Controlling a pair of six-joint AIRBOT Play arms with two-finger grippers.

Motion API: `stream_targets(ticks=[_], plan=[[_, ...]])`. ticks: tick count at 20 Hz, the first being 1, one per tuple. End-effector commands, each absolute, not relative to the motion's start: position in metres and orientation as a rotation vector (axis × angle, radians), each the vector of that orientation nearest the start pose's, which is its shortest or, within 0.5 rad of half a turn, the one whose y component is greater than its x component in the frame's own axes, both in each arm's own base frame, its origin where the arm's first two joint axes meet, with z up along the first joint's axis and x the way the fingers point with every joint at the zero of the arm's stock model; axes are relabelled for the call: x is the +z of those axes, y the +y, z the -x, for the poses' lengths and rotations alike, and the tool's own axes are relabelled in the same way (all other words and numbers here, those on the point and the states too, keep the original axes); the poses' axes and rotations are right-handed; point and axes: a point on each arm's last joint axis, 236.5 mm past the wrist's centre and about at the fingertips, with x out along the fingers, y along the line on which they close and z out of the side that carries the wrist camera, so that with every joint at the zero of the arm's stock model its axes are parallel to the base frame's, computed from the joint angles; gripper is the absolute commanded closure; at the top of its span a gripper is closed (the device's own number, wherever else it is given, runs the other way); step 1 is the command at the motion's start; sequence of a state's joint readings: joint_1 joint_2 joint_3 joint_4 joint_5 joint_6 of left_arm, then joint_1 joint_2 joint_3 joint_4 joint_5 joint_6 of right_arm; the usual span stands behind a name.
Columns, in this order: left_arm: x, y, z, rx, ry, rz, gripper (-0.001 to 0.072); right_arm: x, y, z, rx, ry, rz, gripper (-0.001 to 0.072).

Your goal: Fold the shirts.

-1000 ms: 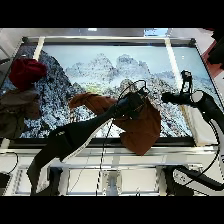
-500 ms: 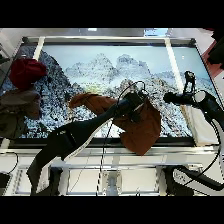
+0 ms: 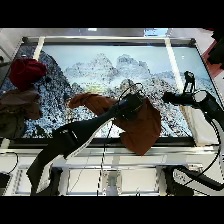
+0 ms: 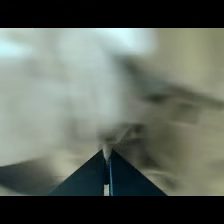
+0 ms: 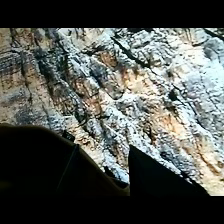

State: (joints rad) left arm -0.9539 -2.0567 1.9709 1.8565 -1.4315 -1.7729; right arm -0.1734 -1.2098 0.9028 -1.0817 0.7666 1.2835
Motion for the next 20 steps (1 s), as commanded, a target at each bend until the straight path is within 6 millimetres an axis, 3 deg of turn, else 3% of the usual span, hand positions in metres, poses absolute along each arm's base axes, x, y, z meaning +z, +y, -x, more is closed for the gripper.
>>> stream_targets(ticks=[1,4,6,11,17,18,20], plan=[[-0.061,-0.324,-0.382,-0.239,1.247,-0.883,0.0696,0.003,0.058,-0.395,0.348,1.009,-0.352,0.0342],[-0.062,-0.298,-0.388,-0.188,1.323,-0.847,0.0696,0.003,0.076,-0.396,0.397,0.993,-0.328,0.0329],[-0.062,-0.291,-0.391,-0.173,1.336,-0.838,0.0696,0.007,0.087,-0.400,0.419,0.971,-0.334,0.0323],[-0.064,-0.294,-0.388,-0.195,1.345,-0.831,0.0697,-0.001,0.131,-0.403,0.533,0.970,-0.402,0.0323],[-0.065,-0.295,-0.387,-0.201,1.347,-0.830,0.0696,-0.032,0.156,-0.409,0.527,1.008,-0.407,0.0328],[-0.065,-0.295,-0.388,-0.201,1.346,-0.830,0.0696,-0.034,0.155,-0.413,0.514,0.995,-0.397,0.0356],[-0.062,-0.293,-0.393,-0.212,1.323,-0.873,0.0697,-0.031,0.151,-0.422,0.487,0.963,-0.386,0.0684]])
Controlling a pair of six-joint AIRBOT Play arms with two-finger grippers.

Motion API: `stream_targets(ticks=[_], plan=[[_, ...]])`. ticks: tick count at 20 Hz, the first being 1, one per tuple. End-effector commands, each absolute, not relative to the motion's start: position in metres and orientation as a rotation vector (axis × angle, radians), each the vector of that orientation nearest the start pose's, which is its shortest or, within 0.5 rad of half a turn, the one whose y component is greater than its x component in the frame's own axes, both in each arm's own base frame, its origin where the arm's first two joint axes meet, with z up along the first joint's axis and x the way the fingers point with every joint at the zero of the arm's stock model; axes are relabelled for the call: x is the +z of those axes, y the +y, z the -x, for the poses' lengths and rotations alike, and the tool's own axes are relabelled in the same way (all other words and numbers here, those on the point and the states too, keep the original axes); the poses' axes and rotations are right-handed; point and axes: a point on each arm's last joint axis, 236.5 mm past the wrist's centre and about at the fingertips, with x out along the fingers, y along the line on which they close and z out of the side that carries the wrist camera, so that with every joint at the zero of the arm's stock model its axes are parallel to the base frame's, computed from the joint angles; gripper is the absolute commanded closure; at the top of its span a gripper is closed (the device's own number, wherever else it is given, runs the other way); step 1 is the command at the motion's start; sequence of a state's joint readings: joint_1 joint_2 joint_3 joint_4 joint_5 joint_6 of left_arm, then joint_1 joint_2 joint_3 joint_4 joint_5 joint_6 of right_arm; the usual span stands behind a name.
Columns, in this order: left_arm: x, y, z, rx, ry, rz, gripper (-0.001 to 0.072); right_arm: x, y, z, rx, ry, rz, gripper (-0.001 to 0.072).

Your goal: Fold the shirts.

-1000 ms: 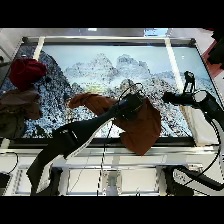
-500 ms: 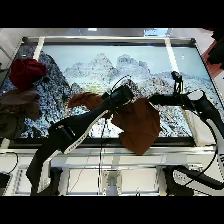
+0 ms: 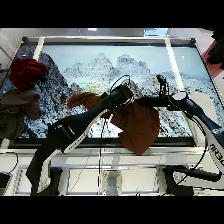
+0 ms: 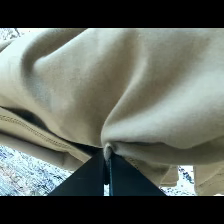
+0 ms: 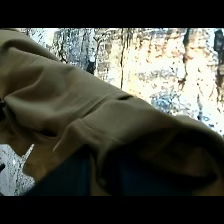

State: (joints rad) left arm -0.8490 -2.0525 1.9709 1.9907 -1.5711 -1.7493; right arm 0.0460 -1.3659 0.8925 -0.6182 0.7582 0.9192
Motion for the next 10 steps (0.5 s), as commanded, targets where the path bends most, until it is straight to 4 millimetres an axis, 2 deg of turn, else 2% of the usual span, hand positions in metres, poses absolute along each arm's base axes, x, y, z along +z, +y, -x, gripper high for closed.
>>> stream_targets(ticks=[1,3,4,6,8,10], plan=[[-0.053,-0.287,-0.403,-0.193,1.285,-0.921,0.0697,-0.028,0.148,-0.427,0.481,0.947,-0.368,0.0683],[-0.012,-0.264,-0.428,-0.083,1.174,-0.945,0.0697,-0.008,0.137,-0.435,0.495,0.921,-0.321,0.0685],[0.018,-0.250,-0.440,-0.033,1.119,-0.934,0.0697,0.009,0.130,-0.438,0.501,0.899,-0.308,0.0685],[0.087,-0.207,-0.454,0.076,1.030,-0.873,0.0697,0.062,0.111,-0.439,0.509,0.830,-0.315,0.0685],[0.153,-0.160,-0.446,0.157,0.981,-0.755,0.0697,0.128,0.096,-0.420,0.543,0.740,-0.282,0.0686],[0.218,-0.123,-0.427,0.193,0.900,-0.633,0.0697,0.194,0.091,-0.388,0.569,0.644,-0.230,0.0686]])
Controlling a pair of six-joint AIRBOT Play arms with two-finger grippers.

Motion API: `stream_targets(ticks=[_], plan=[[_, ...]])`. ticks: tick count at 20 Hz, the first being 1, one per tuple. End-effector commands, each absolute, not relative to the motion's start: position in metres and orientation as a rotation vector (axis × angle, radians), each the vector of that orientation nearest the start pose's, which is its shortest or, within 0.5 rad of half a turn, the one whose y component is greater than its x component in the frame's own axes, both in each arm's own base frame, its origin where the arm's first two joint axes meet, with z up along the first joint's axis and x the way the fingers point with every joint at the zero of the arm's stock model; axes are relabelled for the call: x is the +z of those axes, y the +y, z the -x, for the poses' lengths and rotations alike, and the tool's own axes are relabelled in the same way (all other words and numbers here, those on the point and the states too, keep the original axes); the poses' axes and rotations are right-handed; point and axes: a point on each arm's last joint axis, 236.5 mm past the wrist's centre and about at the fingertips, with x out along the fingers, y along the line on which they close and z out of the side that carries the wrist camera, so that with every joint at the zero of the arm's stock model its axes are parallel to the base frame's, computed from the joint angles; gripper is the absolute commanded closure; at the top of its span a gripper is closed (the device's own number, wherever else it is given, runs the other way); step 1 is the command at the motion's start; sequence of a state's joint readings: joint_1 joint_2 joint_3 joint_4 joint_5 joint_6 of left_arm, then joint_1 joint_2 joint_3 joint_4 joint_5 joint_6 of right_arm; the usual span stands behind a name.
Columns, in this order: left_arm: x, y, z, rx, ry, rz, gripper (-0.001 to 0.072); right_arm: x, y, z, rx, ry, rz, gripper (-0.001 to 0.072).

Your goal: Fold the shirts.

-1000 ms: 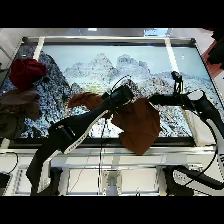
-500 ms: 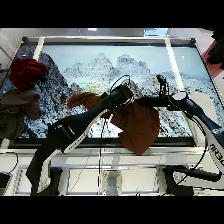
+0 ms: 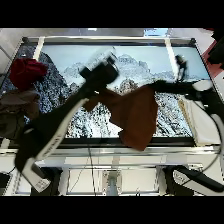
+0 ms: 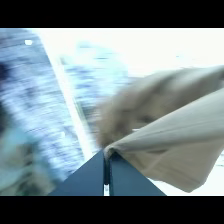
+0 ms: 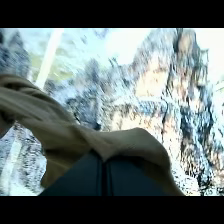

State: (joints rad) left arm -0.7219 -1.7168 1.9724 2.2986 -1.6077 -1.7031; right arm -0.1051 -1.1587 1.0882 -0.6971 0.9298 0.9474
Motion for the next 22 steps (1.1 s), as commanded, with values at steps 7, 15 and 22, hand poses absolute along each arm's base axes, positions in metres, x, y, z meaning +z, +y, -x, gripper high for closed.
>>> stream_targets(ticks=[7,15,22], plan=[[0.397,-0.022,-0.295,0.156,0.503,-0.261,0.0697,0.414,0.104,-0.251,0.499,0.114,-0.015,0.0687],[0.407,-0.027,-0.305,0.118,0.423,-0.358,0.0697,0.372,0.111,-0.255,0.552,0.331,-0.080,0.0687],[0.137,-0.039,-0.450,0.152,0.950,-0.601,0.0698,0.175,0.091,-0.326,0.554,0.782,-0.228,0.0686]])
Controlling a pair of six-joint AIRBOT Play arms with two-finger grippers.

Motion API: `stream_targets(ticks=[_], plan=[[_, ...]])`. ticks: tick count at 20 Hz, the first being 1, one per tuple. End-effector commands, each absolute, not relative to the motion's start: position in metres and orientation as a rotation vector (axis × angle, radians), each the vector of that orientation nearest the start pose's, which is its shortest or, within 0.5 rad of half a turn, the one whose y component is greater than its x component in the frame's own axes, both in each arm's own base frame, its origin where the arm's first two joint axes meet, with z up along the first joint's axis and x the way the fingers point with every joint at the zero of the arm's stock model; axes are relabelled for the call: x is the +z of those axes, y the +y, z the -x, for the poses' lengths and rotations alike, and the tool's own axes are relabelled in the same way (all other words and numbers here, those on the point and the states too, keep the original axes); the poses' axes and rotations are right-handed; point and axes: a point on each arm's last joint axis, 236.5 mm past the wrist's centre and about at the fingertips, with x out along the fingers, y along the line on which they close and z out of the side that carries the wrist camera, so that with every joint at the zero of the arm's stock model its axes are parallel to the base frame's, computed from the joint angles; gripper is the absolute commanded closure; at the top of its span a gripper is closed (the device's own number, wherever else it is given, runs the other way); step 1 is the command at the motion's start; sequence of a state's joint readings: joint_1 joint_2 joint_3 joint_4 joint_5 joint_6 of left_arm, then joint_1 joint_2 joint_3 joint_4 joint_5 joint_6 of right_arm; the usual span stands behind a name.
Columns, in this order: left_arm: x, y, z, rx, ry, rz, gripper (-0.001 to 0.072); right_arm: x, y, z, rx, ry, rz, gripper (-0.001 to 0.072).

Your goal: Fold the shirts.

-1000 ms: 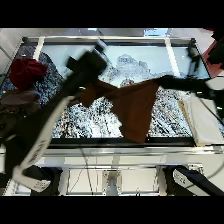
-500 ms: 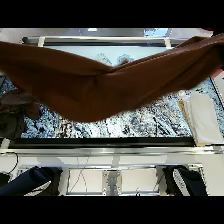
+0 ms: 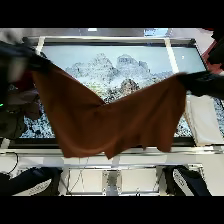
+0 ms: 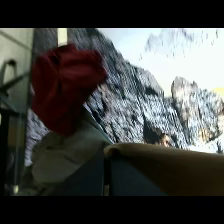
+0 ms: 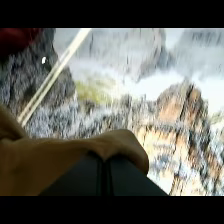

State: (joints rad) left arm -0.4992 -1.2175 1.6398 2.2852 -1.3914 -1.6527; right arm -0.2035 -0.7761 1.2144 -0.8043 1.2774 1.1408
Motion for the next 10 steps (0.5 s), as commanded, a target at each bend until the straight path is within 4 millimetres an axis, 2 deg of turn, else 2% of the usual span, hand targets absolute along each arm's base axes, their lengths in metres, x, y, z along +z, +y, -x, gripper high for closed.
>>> stream_targets(ticks=[1,3,5,7,10], plan=[[0.100,-0.033,-0.460,0.159,1.028,-0.589,0.0698,0.142,0.087,-0.334,0.531,0.831,-0.263,0.0686],[0.047,-0.025,-0.477,0.164,1.109,-0.612,0.0698,0.083,0.075,-0.348,0.458,0.896,-0.326,0.0687],[0.012,-0.031,-0.497,0.129,1.111,-0.643,0.0698,0.027,0.061,-0.359,0.365,0.948,-0.378,0.0687],[-0.005,-0.044,-0.523,0.097,1.034,-0.647,0.0698,-0.008,0.047,-0.374,0.302,0.950,-0.384,0.0687],[-0.002,-0.056,-0.559,0.095,0.872,-0.602,0.0698,-0.035,0.028,-0.408,0.208,0.890,-0.424,0.0687]])
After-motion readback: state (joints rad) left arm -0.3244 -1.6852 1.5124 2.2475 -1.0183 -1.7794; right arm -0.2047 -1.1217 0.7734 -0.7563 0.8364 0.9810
